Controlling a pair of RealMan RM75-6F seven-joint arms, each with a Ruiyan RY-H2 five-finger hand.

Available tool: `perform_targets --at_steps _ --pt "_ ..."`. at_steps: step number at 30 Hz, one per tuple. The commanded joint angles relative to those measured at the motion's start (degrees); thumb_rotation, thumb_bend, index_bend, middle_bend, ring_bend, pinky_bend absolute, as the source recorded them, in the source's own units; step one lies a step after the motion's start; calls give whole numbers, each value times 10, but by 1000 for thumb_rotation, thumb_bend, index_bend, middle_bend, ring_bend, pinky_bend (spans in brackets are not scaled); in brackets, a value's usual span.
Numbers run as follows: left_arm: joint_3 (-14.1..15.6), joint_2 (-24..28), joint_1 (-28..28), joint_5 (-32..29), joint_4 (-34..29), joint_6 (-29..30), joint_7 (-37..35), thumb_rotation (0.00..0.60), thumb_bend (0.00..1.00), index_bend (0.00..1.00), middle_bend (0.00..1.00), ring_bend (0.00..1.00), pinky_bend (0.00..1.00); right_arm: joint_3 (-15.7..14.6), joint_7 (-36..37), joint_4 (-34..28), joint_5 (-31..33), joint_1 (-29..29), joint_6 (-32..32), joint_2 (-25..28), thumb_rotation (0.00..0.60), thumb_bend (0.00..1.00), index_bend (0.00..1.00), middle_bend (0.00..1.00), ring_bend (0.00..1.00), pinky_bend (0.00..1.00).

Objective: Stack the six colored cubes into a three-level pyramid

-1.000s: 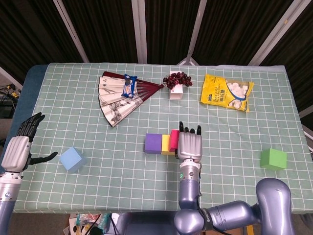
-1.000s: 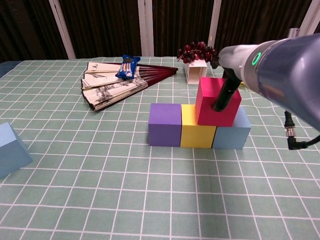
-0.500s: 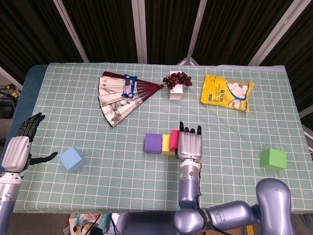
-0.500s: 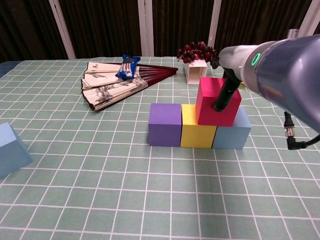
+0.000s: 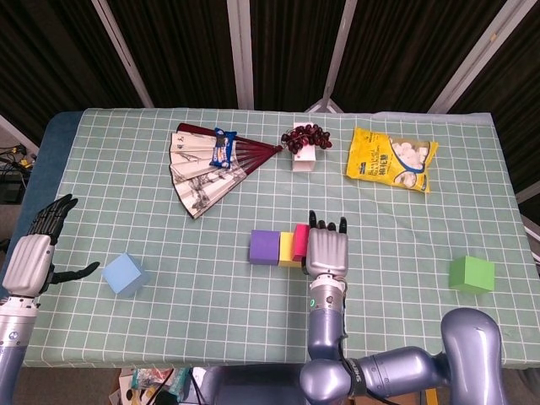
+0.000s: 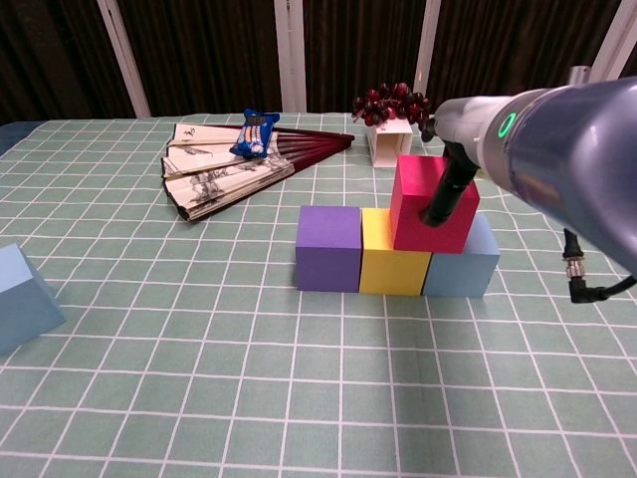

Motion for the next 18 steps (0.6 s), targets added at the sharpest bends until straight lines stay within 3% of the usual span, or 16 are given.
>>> perform_targets --at_steps 1,7,18 --pt "0 0 0 -1 0 0 0 600 107 0 4 7 35 -1 0 -1 1 -1 -2 0 600 381 0 334 159 0" --pt "0 0 0 0 0 0 1 600 107 0 4 7 35 -2 0 -6 4 -4 -8 3 600 381 0 192 59 0" --pt "0 0 0 -1 0 -1 3 600 107 0 4 7 35 0 -4 -11 13 -5 -16 7 600 381 0 71 0 0"
